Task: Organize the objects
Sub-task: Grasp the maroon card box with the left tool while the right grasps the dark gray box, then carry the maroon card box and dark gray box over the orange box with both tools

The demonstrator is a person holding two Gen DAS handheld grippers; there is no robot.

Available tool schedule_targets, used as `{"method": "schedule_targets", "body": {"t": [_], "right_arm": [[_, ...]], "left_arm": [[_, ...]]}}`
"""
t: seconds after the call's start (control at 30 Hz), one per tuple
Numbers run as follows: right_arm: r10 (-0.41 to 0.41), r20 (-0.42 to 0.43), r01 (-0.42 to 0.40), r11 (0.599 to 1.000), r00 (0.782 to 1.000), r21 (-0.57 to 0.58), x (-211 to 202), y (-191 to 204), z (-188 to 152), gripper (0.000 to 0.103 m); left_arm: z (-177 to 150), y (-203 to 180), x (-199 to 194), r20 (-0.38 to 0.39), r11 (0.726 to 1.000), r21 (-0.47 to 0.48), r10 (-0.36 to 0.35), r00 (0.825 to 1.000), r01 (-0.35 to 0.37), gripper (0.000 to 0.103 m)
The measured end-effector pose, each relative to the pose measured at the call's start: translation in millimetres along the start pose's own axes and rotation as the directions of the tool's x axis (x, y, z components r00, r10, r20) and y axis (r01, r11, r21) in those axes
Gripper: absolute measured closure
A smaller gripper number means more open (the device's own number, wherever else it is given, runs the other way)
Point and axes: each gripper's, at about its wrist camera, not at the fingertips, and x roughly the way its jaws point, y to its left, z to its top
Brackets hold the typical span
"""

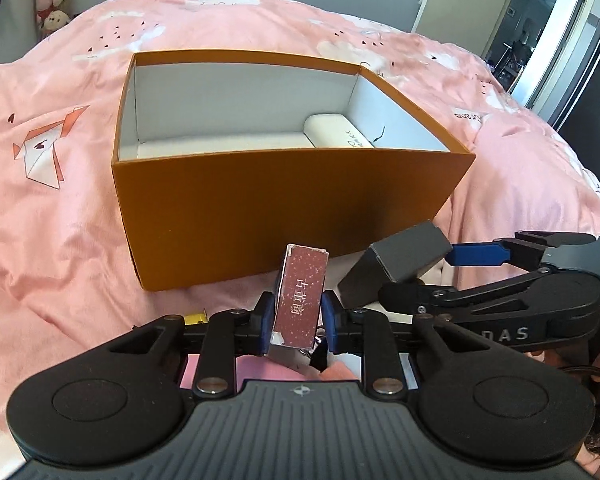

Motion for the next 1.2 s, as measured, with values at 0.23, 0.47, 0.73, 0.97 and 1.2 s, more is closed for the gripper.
{"method": "schedule_targets", "body": {"t": [0.23, 0.47, 0.73, 0.97, 1.2], "right_arm": [[-0.025, -0.026, 0.025, 1.0, 0.999, -0.009, 18.9, 0.9, 0.3, 0.016], [-0.028, -0.023, 0.028, 1.0, 0.999, 0.001, 27.2, -2.1, 2.0, 0.023], [-0.049, 0.077, 0.051, 0.998, 0.996, -0.026, 2.4, 0.8, 5.4, 0.024], [-0.059, 0.166, 0.065, 0.997, 0.984, -0.035, -35.6, 0.7, 16.0, 0.024], [0.001, 0.213, 0.005, 1.0, 0.977, -0.029, -73.7, -2.2, 33.5, 0.024]], "left_arm": [[-0.5, -1.8, 16.4, -0.038, 0.998, 0.037, 0.051, 0.998, -0.049, 0.074], [0.6, 0.1, 20.2, -0.044, 0.999, 0.024, 0.04, 0.998, -0.039, 0.074], [2.0, -2.5, 2.5, 0.021, 0.999, 0.009, 0.052, 0.998, -0.052, 0.078], [10.6, -11.6, -32.4, 0.101, 1.0, 0.009, 0.028, 0.995, -0.029, 0.078], [29.5, -26.9, -69.0, 0.186, 0.999, 0.048, -0.009, 0.983, 0.0, 0.078]]}}
